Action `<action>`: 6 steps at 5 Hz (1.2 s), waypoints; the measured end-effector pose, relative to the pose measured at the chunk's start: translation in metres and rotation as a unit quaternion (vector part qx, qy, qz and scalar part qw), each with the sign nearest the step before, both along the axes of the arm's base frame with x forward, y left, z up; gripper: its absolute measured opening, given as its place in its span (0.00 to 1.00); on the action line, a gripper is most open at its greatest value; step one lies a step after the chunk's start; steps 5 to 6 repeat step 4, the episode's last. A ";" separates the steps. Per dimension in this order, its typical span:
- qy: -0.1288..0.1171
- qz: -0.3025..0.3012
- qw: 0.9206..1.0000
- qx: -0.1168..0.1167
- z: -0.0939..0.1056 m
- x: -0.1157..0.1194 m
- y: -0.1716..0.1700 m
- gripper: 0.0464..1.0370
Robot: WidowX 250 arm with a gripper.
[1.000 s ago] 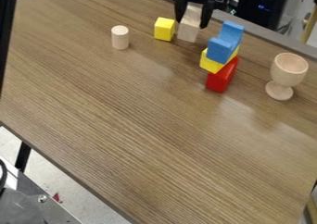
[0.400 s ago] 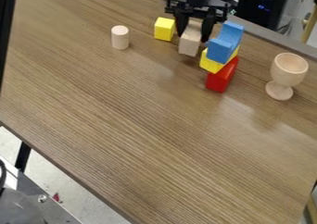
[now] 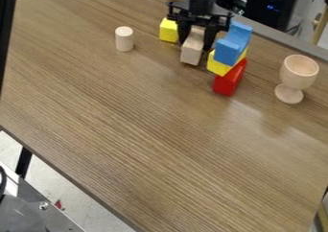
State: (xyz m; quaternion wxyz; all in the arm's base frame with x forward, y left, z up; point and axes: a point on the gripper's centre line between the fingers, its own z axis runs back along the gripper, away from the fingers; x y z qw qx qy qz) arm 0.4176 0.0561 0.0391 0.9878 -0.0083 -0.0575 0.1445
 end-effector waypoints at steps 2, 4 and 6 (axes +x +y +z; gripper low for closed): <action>-0.007 -0.004 1.000 -0.010 0.010 -0.012 0.001 0.97; -0.028 0.004 0.999 -0.022 0.077 -0.046 0.011 0.96; -0.028 0.004 0.999 -0.022 0.077 -0.046 0.011 0.96</action>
